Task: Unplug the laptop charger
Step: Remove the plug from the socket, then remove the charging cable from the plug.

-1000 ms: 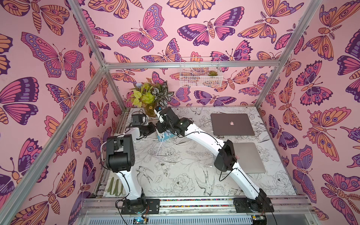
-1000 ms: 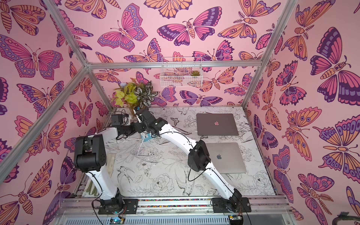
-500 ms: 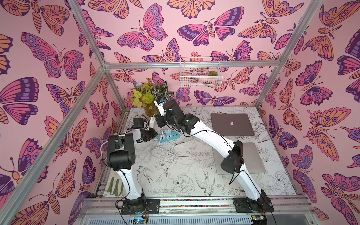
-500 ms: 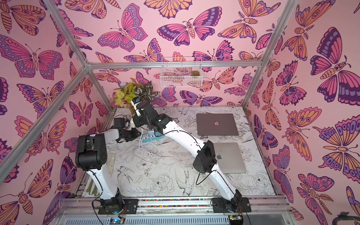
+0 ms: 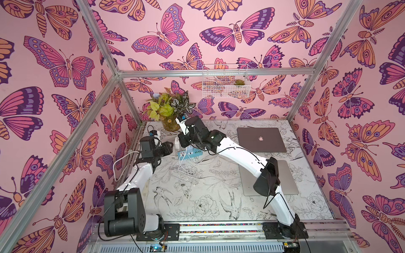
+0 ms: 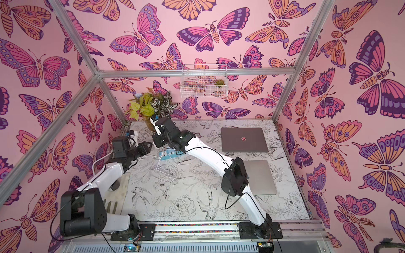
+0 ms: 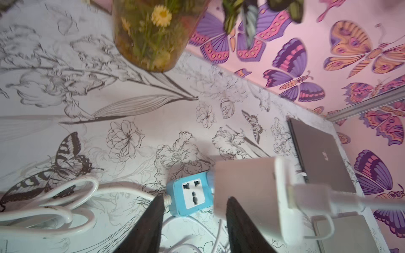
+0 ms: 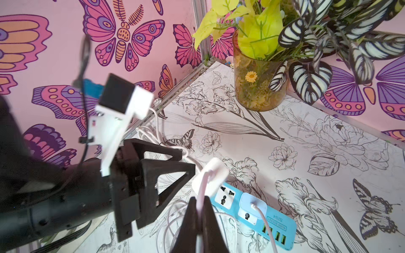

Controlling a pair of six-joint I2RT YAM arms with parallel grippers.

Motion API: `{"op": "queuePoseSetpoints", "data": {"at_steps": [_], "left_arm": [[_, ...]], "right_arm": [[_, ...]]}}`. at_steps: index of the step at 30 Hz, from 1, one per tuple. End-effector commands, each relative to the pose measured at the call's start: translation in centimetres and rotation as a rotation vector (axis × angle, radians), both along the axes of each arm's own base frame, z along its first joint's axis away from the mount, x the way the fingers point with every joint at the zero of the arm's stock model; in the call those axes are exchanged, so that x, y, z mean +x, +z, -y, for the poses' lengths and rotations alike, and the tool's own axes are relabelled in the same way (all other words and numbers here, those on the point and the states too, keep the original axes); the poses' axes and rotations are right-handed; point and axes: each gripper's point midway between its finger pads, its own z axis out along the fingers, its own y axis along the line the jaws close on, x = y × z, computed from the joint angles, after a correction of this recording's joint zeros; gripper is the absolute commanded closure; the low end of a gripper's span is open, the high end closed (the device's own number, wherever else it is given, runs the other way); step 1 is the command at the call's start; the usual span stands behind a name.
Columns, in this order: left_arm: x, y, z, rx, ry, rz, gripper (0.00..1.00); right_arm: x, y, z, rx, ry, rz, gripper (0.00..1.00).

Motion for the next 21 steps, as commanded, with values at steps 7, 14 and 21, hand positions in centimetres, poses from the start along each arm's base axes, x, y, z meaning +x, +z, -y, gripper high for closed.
{"op": "queuePoseSetpoints", "data": {"at_steps": [7, 14, 21], "left_arm": [[-2.9, 4.7, 4.7, 0.105, -0.195, 0.368, 0.27], [-5.9, 7.3, 8.3, 0.121, -0.350, 0.565, 0.28], [-4.4, 6.4, 6.9, 0.187, -0.241, 0.536, 0.26]], "right_arm": [[-2.0, 6.1, 0.6, 0.148, 0.029, -0.003, 1.00], [-2.0, 6.5, 1.6, 0.148, -0.002, 0.006, 1.00], [-3.3, 7.9, 2.2, 0.192, 0.018, 0.010, 1.00]]}}
